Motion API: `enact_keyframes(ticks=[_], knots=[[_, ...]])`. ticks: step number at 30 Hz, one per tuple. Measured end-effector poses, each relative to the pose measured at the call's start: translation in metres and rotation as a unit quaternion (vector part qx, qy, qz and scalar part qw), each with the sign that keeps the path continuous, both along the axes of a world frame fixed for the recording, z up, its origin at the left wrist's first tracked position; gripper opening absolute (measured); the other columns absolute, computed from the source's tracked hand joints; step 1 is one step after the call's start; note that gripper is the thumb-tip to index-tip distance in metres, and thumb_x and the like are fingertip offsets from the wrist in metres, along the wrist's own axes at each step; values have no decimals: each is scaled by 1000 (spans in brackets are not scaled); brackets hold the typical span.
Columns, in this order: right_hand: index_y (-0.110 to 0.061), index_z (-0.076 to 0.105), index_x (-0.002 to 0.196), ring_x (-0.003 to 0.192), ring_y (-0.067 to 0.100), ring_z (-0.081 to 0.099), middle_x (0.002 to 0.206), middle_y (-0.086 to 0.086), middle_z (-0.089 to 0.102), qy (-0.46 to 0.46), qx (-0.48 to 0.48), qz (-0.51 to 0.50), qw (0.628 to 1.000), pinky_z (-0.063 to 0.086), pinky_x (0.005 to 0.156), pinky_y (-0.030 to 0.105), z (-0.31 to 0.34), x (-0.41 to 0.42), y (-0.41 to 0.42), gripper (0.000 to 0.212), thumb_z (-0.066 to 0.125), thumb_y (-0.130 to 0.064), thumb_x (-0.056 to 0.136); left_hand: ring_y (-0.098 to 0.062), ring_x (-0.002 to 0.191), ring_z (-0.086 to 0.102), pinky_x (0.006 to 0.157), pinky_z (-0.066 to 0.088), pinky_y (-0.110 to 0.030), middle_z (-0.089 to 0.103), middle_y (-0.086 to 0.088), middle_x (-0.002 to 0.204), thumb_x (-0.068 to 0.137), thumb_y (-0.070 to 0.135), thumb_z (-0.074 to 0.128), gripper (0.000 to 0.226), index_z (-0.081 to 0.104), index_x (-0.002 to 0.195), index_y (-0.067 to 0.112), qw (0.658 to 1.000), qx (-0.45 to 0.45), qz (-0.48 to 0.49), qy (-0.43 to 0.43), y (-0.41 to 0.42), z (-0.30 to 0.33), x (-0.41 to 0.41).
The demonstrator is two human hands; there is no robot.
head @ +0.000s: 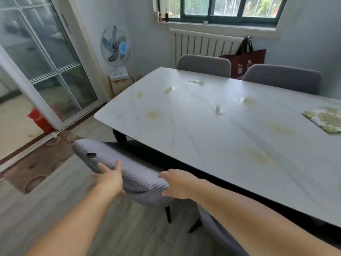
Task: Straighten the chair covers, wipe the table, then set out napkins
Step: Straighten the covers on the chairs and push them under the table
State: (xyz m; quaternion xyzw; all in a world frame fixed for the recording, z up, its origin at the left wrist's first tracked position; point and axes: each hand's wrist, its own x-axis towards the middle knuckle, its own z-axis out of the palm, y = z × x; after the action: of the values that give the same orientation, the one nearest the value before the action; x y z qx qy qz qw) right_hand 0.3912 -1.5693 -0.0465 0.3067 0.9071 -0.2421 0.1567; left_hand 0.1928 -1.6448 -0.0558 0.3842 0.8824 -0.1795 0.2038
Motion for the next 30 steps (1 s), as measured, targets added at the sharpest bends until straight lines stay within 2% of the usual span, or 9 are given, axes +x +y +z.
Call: enact_keyframes(ticks=[1, 4, 8, 11, 15, 25, 28, 30], knots=[[-14, 39, 136, 115, 33, 51, 129, 11, 49, -6, 8, 14, 1000, 48, 87, 43, -4, -11, -2, 50, 55, -28, 91, -48, 134, 25, 104, 38, -51, -13, -35, 148, 80, 38, 69, 110, -18, 146, 27, 999, 22, 30, -21, -1, -4, -2], [-11, 45, 123, 103, 33, 57, 114, 11, 56, -18, 41, 36, 998, 48, 73, 39, -14, -33, -6, 40, 56, -25, 88, -39, 122, 46, 98, 43, -38, 15, -37, 145, 75, 43, 70, 120, -26, 145, 20, 990, 74, 76, -89, 3, -12, -2], [-8, 46, 117, 90, 31, 57, 110, 13, 58, -30, 71, 50, 996, 39, 64, 36, -17, -48, -7, 33, 53, -24, 89, -38, 121, 48, 98, 44, -34, 11, -42, 143, 77, 37, 70, 119, -26, 144, 11, 988, 91, 77, -95, 10, -18, 4], [-6, 45, 117, 93, 35, 59, 108, 15, 58, -51, 87, 59, 993, 36, 62, 36, -20, -56, -6, 33, 53, -22, 89, -38, 124, 45, 98, 42, -34, 27, -41, 139, 75, 37, 73, 121, -20, 145, 3, 991, 88, 61, -83, 14, -17, 2], [-5, 46, 111, 90, 34, 59, 105, 15, 59, -52, 84, 76, 992, 37, 63, 35, -22, -61, -4, 26, 55, -14, 89, -37, 128, 40, 94, 44, -34, 46, -28, 135, 73, 39, 75, 121, -13, 144, -5, 993, 87, 39, -66, 18, -17, -3], [-6, 46, 104, 82, 31, 56, 102, 13, 59, -34, 78, 97, 992, 38, 61, 36, -20, -54, 0, 21, 55, -9, 86, -32, 121, 47, 90, 46, -33, 48, -25, 132, 73, 41, 74, 121, -12, 145, -4, 994, 97, 17, -57, 18, -18, 1], [-8, 44, 107, 90, 33, 59, 106, 10, 59, -30, 96, 83, 991, 36, 61, 36, -26, -50, -3, 23, 55, -12, 87, -32, 123, 47, 95, 47, -36, 45, -25, 136, 71, 41, 75, 126, -17, 144, -2, 997, 48, 17, -65, 19, -14, 0], [-11, 42, 113, 96, 33, 60, 111, 9, 59, -36, 93, 68, 993, 39, 63, 36, -28, -47, -3, 31, 59, -19, 88, -32, 124, 48, 98, 46, -39, 45, -20, 139, 73, 37, 75, 122, -17, 145, 0, 998, -8, -10, -56, 20, -5, -3]])
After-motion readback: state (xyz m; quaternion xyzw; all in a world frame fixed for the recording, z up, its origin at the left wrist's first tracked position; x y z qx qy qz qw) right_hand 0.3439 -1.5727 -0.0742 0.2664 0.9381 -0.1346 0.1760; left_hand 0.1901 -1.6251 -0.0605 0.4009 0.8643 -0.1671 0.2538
